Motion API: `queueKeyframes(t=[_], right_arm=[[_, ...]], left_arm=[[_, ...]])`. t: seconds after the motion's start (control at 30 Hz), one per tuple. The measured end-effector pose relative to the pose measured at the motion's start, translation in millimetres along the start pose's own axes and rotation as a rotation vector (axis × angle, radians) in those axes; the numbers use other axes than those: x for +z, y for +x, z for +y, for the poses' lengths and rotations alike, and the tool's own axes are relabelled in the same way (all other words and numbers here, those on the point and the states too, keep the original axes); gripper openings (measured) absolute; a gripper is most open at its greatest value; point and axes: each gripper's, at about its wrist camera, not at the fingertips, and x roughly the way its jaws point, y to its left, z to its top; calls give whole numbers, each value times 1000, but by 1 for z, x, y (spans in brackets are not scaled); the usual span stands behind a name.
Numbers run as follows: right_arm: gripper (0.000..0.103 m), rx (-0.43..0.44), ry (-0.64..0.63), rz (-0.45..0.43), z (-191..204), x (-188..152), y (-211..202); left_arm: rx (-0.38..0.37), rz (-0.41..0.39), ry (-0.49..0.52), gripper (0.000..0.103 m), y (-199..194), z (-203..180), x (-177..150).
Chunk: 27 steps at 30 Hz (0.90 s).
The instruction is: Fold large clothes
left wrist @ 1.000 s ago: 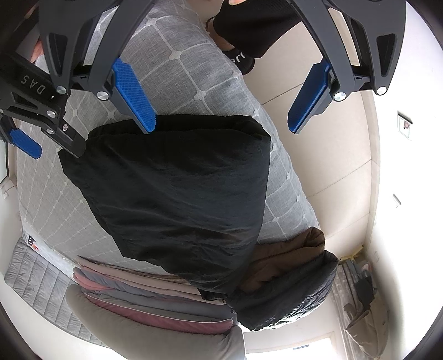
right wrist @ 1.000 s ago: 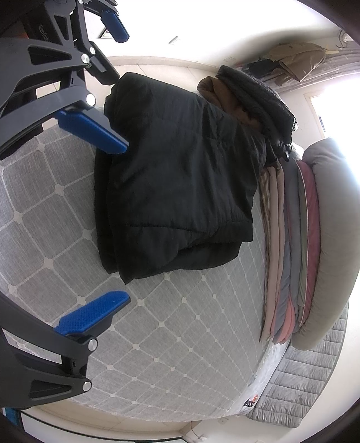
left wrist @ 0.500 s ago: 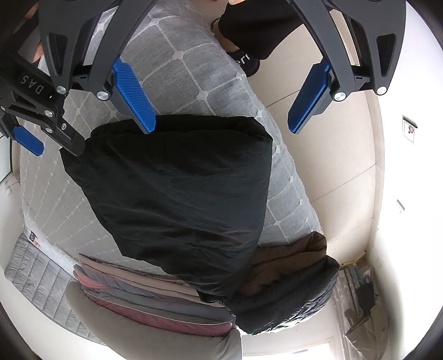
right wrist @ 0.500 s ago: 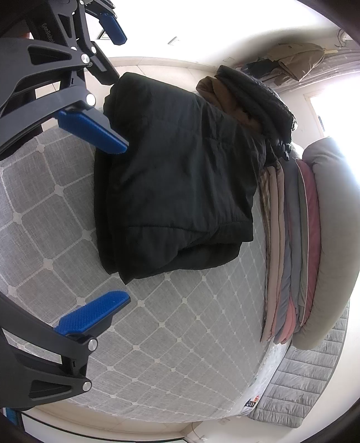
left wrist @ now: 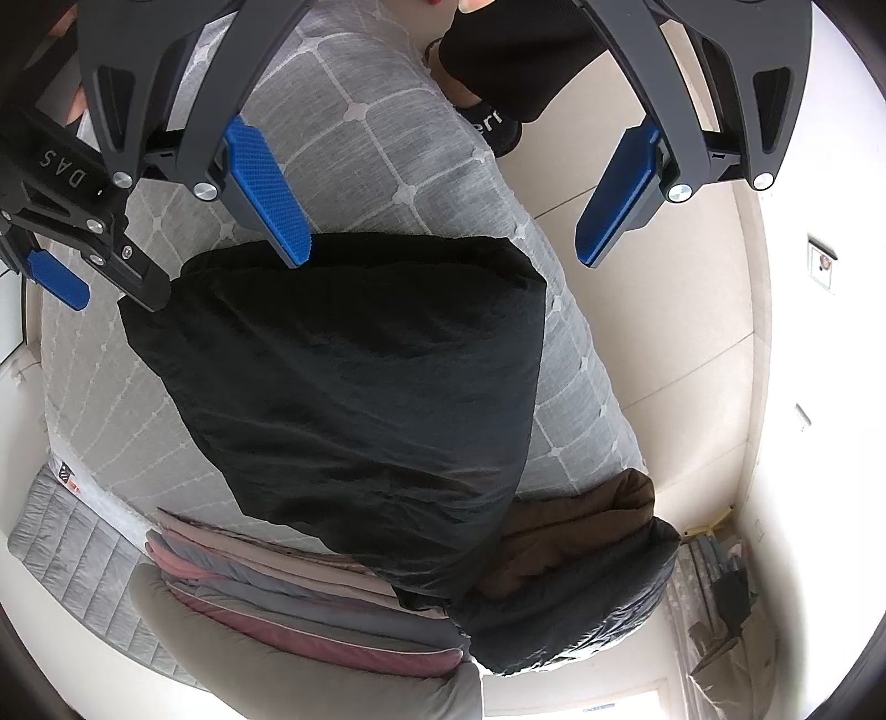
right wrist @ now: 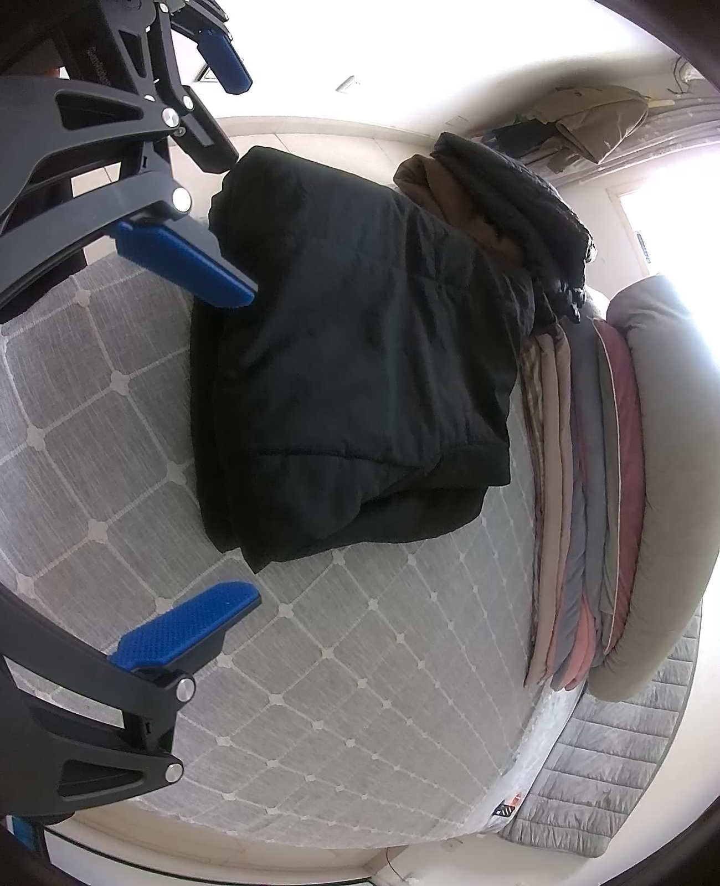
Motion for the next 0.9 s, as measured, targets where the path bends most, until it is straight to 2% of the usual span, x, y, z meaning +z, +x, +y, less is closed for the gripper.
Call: queueKeyframes(t=[0.9], right_arm=[[96,-2,8,-8,-2,-1,0]], left_arm=[[6,-4,-3,93,2,0,-1]])
